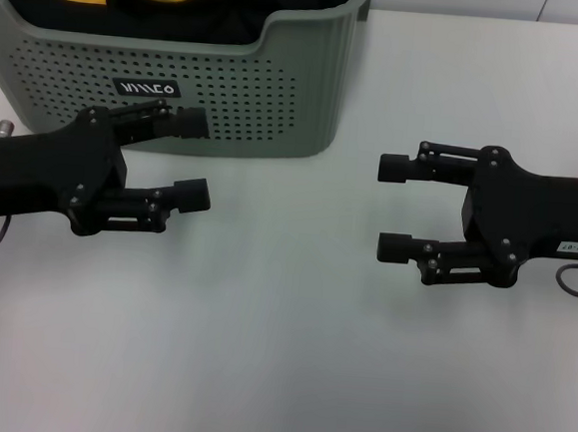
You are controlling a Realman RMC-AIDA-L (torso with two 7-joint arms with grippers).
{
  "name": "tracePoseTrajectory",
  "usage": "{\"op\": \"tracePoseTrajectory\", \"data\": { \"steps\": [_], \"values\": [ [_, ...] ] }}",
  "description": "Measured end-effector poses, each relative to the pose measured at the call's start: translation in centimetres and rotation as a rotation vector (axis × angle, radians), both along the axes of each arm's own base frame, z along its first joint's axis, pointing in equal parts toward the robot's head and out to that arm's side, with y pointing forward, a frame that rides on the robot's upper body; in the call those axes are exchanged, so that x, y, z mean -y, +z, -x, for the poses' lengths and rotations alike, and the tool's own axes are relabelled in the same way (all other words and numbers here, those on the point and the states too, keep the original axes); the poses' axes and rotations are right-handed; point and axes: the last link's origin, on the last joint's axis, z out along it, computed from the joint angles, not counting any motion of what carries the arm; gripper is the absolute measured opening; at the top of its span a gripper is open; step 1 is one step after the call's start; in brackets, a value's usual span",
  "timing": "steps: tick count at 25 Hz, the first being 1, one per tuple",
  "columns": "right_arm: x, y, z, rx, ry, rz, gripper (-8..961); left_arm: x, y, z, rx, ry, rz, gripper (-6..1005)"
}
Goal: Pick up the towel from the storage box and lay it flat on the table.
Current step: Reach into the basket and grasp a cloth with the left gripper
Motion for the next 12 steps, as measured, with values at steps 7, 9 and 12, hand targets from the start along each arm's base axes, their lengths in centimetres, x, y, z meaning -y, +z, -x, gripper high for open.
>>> {"op": "tracePoseTrajectory", "data": {
  "steps": [7, 9, 12],
  "values": [
    [-0.07, -0.01, -0.03, 0.002, -0.003, -0.003, 766, 0.05, 0.04, 0.07, 0.002, 0.003, -0.004, 856],
    [-0.07, -0.02, -0.03, 0.002, -0.003, -0.003, 766, 0.05, 0.04, 0.08, 0.001, 0.002, -0.005, 856],
    [-0.07, -0.03, -0.02, 0.002, -0.003, -0.003, 766, 0.02, 0.06, 0.06, 0.001, 0.001, -0.006, 855]
  ]
}}
